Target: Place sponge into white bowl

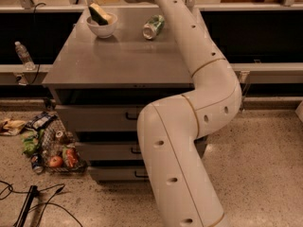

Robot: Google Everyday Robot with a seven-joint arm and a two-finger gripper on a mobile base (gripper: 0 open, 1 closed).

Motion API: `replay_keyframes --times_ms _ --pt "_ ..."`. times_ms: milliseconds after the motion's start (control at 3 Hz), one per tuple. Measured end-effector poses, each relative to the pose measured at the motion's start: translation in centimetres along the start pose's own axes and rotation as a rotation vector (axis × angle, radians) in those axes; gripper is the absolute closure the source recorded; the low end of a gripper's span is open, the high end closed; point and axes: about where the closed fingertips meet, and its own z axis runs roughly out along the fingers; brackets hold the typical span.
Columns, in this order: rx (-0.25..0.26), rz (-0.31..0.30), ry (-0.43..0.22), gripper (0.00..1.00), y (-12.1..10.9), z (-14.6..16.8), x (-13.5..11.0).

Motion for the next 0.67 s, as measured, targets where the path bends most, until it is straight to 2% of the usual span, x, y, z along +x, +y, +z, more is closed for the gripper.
replay_keyframes --times_ms 333,667 --pt "0.046 0.047 -0.054 0.00 -3.84 -3.22 -0.65" --pt "0.058 0.056 -0.059 0.00 -4.74 -3.94 -0.54"
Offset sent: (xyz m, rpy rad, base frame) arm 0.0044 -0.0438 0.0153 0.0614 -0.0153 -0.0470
